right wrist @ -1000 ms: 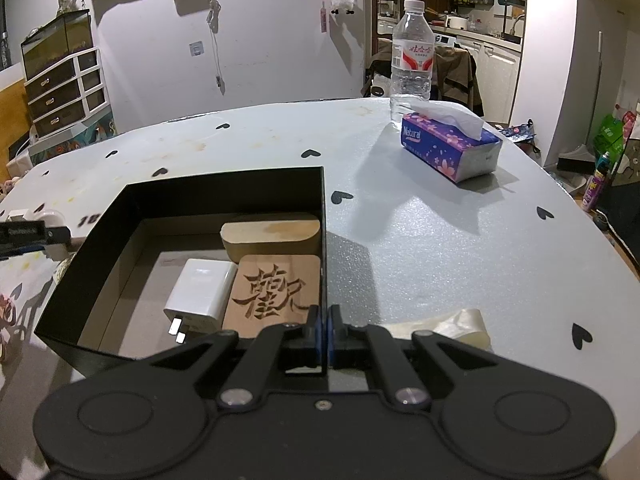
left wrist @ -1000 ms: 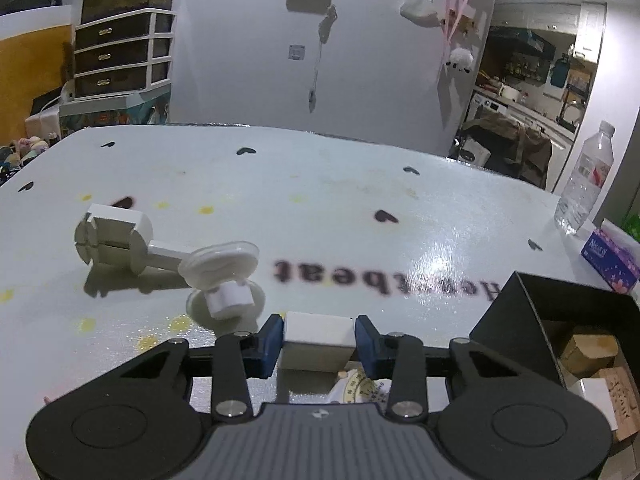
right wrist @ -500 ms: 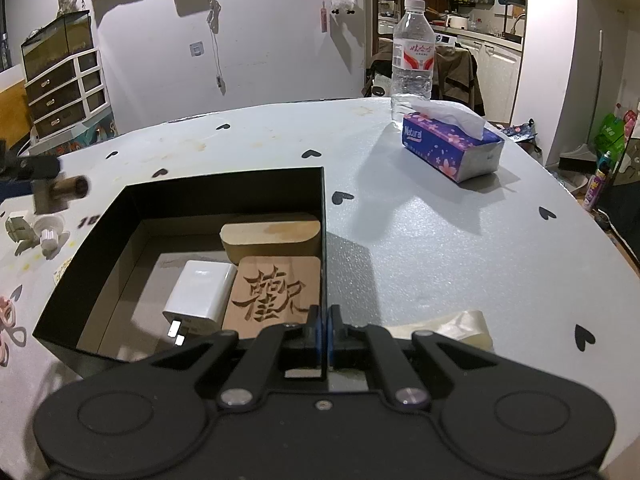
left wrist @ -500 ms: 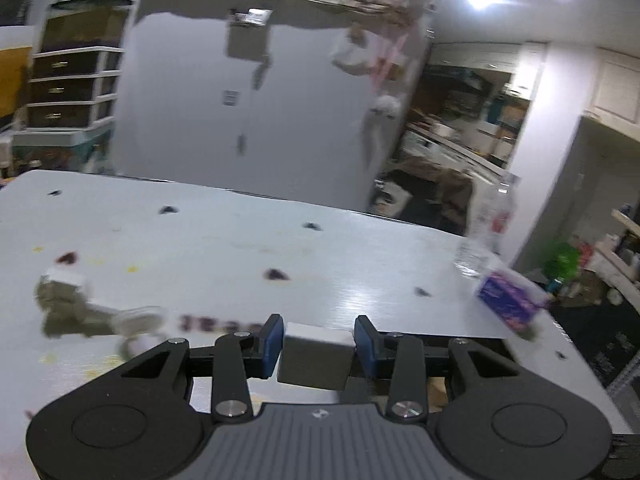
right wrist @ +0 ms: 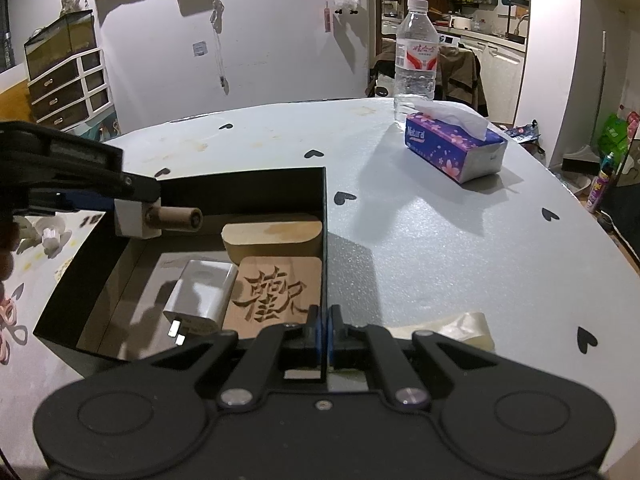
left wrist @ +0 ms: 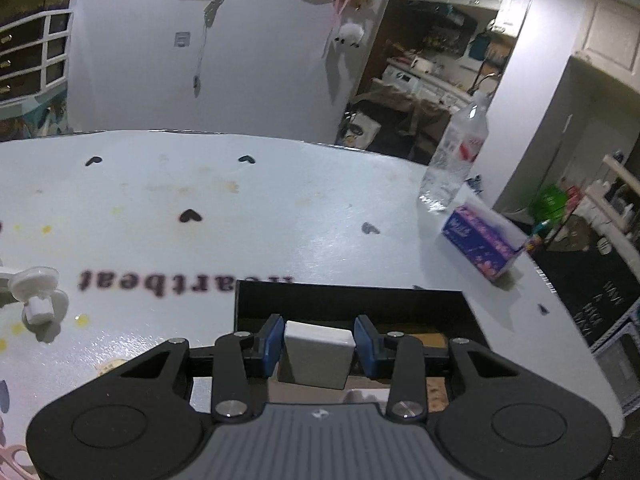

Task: Organize rigid objects
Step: 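Lower the white cube into the box beside the oval block, release, then move the left gripper out of the box to the round tape measure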

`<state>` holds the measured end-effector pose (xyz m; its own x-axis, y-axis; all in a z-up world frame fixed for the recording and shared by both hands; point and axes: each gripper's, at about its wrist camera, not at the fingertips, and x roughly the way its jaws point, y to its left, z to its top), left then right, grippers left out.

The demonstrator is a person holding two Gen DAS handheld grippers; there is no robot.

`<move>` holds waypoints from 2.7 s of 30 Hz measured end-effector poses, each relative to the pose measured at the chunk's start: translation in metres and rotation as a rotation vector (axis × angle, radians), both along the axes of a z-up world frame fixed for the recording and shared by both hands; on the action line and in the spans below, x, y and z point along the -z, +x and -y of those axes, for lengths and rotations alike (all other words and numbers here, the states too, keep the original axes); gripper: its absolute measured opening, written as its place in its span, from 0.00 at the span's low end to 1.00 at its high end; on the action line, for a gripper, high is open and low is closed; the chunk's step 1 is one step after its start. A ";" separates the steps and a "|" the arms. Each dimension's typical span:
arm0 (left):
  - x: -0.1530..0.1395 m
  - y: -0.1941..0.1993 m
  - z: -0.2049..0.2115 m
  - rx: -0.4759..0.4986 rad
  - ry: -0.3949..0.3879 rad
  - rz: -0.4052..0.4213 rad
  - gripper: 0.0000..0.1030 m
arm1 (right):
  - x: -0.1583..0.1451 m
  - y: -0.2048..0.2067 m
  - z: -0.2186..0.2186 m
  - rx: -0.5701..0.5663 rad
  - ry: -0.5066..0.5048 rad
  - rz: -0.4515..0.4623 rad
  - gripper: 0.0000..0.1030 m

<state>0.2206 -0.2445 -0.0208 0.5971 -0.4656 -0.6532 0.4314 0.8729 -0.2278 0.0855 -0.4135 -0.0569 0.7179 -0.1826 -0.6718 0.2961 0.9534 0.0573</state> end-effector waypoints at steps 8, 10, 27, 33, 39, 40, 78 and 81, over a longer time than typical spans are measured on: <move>0.011 0.008 0.014 0.001 0.094 -0.002 0.39 | 0.000 0.000 0.001 -0.003 0.005 0.004 0.04; 0.015 0.011 0.019 0.002 0.096 -0.006 0.39 | 0.000 0.000 0.001 -0.003 0.004 0.004 0.04; 0.024 0.017 0.030 0.057 0.084 -0.004 0.68 | 0.000 0.000 0.002 -0.003 0.007 0.003 0.04; 0.014 0.006 0.026 0.080 0.079 0.017 0.77 | 0.000 0.000 0.001 -0.003 0.007 0.003 0.04; -0.001 -0.013 0.015 0.115 0.079 0.064 0.88 | 0.000 0.001 0.001 0.003 0.002 0.000 0.04; -0.003 -0.016 0.012 0.120 0.080 0.074 0.90 | 0.000 0.001 0.000 0.004 0.002 -0.001 0.04; 0.031 -0.059 -0.148 -0.140 0.065 0.161 0.95 | -0.001 0.003 -0.002 0.019 -0.011 -0.009 0.04; 0.035 -0.052 -0.148 -0.145 0.063 0.153 0.87 | -0.001 0.003 -0.002 0.019 -0.011 -0.009 0.04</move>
<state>0.1689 -0.0968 -0.0558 0.7489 -0.3292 -0.5751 0.3260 0.9386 -0.1127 0.0880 -0.4113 -0.0559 0.7082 -0.2036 -0.6760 0.3145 0.9483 0.0438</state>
